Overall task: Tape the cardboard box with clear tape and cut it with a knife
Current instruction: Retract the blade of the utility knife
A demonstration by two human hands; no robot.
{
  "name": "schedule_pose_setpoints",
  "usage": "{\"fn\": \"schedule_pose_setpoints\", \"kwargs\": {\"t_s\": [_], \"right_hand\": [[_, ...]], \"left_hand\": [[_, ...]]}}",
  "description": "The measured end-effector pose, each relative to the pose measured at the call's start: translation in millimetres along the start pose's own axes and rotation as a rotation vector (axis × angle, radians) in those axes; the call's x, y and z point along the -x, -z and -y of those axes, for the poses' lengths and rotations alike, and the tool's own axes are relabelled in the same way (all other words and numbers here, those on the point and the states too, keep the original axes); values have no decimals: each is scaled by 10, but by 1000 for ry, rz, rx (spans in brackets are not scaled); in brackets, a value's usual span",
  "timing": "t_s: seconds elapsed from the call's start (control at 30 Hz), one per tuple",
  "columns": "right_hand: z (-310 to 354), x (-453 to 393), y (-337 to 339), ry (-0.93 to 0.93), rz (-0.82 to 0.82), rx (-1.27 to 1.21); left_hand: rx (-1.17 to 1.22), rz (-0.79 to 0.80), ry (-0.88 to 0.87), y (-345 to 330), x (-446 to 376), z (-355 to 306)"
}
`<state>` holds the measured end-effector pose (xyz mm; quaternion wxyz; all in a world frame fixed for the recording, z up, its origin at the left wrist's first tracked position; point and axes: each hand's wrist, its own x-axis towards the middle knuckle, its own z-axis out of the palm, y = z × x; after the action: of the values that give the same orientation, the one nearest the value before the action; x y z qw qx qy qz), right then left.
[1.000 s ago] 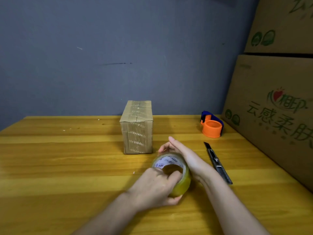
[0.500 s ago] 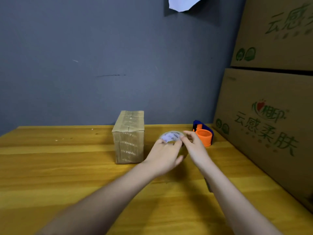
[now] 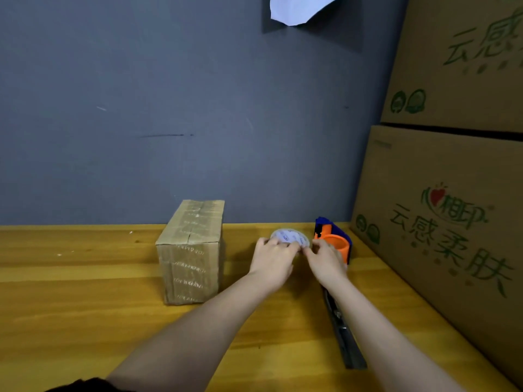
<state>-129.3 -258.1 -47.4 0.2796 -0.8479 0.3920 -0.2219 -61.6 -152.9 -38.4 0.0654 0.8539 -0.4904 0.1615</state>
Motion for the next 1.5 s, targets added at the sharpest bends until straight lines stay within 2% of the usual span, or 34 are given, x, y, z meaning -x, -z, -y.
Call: {"fn": "schedule_pose_setpoints", "kwargs": {"t_s": [0.37, 0.57, 0.67, 0.83, 0.97, 1.13, 1.3, 1.5], "right_hand": [[-176, -209, -134, -28, 78, 129], [-227, -24, 19, -15, 155, -104], [-281, 144, 118, -23, 156, -156], [-378, 406, 192, -102, 166, -121], [-369, 574, 312, -171, 205, -42], [-384, 780, 378, -208, 198, 111], [-386, 907, 396, -211, 239, 187], [-484, 967, 413, -180, 284, -6]], "left_hand": [[38, 126, 15, -248, -136, -69], [146, 101, -22, -144, 49, -129], [300, 101, -9, -33, 244, -259], [708, 343, 117, 71, 568, -537], [1055, 469, 315, 100, 708, -665], [1389, 515, 512, 189, 799, -782], [1500, 520, 570, 308, 890, -890], [1553, 449, 629, 233, 916, -868]]}}
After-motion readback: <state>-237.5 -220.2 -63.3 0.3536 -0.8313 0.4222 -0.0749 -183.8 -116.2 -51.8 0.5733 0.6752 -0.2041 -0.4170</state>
